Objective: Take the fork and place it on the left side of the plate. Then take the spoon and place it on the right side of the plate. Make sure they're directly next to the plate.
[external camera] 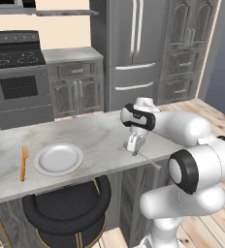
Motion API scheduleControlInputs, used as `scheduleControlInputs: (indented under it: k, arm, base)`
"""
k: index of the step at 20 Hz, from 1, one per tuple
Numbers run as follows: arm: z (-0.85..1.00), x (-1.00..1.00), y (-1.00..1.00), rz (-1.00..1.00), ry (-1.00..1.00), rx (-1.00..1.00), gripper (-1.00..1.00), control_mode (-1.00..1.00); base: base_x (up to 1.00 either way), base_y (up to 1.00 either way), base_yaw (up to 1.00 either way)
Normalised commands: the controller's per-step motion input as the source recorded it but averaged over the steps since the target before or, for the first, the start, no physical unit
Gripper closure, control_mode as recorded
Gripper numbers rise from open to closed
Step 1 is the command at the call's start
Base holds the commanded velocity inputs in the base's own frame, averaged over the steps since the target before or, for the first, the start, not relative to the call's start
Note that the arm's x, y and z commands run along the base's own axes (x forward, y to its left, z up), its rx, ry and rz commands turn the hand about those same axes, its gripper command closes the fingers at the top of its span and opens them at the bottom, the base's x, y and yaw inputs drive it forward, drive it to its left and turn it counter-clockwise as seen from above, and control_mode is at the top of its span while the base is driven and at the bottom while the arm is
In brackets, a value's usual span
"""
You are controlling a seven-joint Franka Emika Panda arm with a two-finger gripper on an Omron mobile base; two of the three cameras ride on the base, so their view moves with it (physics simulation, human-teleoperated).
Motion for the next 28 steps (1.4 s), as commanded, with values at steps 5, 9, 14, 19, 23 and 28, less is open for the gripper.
scheduleControlInputs:
  k: [5,9,14,19,23,28]
  arm:
    - [-0.01,0.15,0.19,-0.04,0.11,-0.13,1.0,-1.0]
    - [0.06,0.41,0.45,-0.13,0.05,-0.08,1.0,-1.0]
    - [0.1,0.54,0.52,-0.18,0.01,-0.07,1.0,-1.0]
    - [-0.04,0.48,0.53,-0.24,-0.04,-0.1,1.0,-1.0]
    - [-0.14,0.46,0.53,-0.35,-0.1,-0.13,1.0,-1.0]
    - [-0.2,0.46,0.46,-0.29,-0.11,-0.03,1.0,-1.0]
  base:
    - [0.0,0.0,0.0]
    - [0.0,0.0,0.0]
    - [0.0,0.0,0.0]
    - [0.0,0.0,0.0]
    - [0.0,0.0,0.0]
    - [0.0,0.0,0.0]
